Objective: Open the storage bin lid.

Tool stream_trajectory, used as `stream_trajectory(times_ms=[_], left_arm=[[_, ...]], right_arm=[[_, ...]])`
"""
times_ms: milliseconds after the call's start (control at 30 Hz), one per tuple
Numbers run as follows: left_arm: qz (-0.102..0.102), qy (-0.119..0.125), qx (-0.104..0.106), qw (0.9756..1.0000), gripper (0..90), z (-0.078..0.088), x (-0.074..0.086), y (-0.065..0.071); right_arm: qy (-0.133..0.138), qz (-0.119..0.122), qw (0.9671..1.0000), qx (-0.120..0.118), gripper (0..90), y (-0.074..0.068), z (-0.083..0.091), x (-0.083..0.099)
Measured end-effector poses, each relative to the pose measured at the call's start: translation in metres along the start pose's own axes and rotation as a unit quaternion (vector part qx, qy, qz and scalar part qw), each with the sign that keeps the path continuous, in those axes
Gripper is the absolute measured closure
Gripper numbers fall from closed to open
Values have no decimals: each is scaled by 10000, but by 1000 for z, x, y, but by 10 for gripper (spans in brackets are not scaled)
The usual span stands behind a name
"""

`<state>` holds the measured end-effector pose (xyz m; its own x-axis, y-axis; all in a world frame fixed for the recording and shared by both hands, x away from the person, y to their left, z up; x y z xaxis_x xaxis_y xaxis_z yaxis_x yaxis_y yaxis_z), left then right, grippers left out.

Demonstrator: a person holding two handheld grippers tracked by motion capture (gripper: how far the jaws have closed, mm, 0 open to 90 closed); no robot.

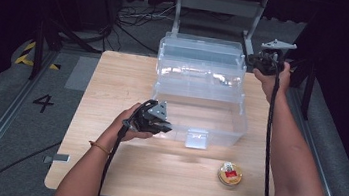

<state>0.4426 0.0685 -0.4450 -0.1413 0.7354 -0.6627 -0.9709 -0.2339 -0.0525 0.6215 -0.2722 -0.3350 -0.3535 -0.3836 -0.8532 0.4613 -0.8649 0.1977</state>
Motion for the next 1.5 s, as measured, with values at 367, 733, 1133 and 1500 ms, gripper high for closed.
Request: stream_trajectory(times_ms=[367,733,1133,1500], left_arm=[[28,-59,-117,9999,795,0,-1,2],[8,-212,-291,9994,774,-1,-2,4],[25,-191,-320,9993,761,-1,-2,4],[6,-193,-249,9995,776,-1,-2,3]], right_arm=[[-154,247,9996,-73,819,-10,64,23],[-269,376,9984,-323,749,-29,105,44],[-841,796,9896,-858,552,-56,144,91],[-1098,877,9822,-1245,410,-75,159,124]])
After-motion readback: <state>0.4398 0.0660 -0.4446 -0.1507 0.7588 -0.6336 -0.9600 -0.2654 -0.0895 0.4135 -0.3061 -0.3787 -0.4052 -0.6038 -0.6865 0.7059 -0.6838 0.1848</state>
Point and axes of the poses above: each handheld gripper's, and its own axes: z roughly backward along the jaws, x roughly out of its underside, y roughly to its right, the point moved 4 cm from there along -z, roughly forward along the jaws, and after that the axes turned 2 degrees about z, right-handed, at the moved point
